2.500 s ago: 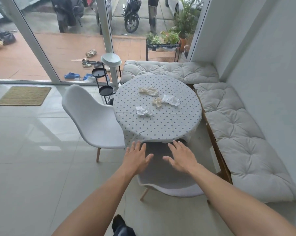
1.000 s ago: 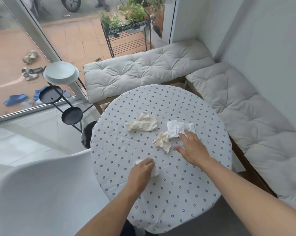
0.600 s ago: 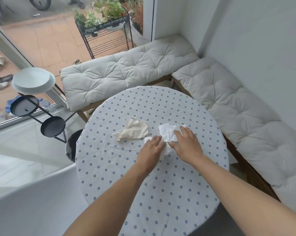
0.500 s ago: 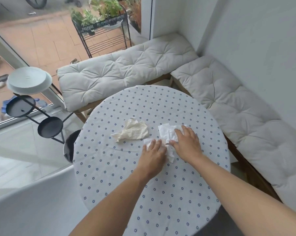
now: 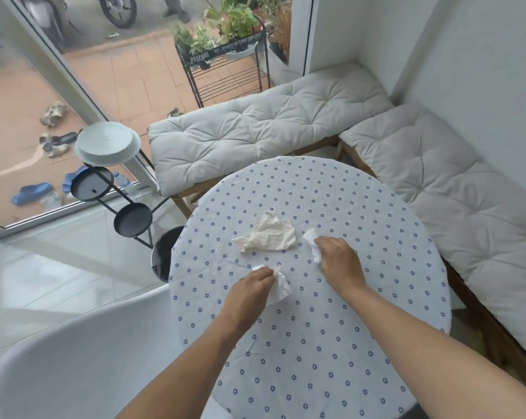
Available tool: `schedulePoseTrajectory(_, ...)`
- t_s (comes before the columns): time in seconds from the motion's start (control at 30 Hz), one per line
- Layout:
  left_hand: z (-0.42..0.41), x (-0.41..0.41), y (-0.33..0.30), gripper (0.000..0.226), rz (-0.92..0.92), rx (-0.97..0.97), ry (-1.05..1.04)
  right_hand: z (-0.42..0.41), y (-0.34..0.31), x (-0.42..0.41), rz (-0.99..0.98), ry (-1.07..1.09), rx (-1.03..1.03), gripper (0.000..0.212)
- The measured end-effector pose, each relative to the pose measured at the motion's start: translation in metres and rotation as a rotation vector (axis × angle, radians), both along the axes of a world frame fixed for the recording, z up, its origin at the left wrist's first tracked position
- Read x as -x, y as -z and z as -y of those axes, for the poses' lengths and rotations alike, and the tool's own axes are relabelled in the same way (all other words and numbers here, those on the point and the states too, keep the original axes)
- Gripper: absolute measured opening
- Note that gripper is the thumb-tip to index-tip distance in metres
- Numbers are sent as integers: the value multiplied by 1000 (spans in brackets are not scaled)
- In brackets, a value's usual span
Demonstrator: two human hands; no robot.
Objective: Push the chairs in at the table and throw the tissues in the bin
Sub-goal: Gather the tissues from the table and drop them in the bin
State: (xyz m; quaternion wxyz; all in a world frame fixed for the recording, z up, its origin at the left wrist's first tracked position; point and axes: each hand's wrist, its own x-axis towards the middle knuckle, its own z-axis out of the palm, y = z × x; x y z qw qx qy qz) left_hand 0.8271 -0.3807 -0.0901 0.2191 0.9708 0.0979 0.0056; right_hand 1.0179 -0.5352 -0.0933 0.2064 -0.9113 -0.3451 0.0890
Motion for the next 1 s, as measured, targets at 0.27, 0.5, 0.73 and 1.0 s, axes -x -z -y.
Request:
schedulePoseTrajectory(0.27, -54, 47, -40, 13, 8, -36, -150, -59, -41, 25, 31, -101, -183, 24)
schedulePoseTrajectory(0.5, -112, 76, -49, 13, 64, -52, -155, -117, -25, 45, -18, -109, 30, 22)
schedulePoseTrajectory(0.73, -202, 108, -36, 13, 64, -30, -68, -144, 9, 76, -81, 101, 176, 23)
schedulePoseTrajectory(1.0, -333, 151, -22, 17, -17, -39, 3, -231, 0, 135, -53, 138, 60, 42)
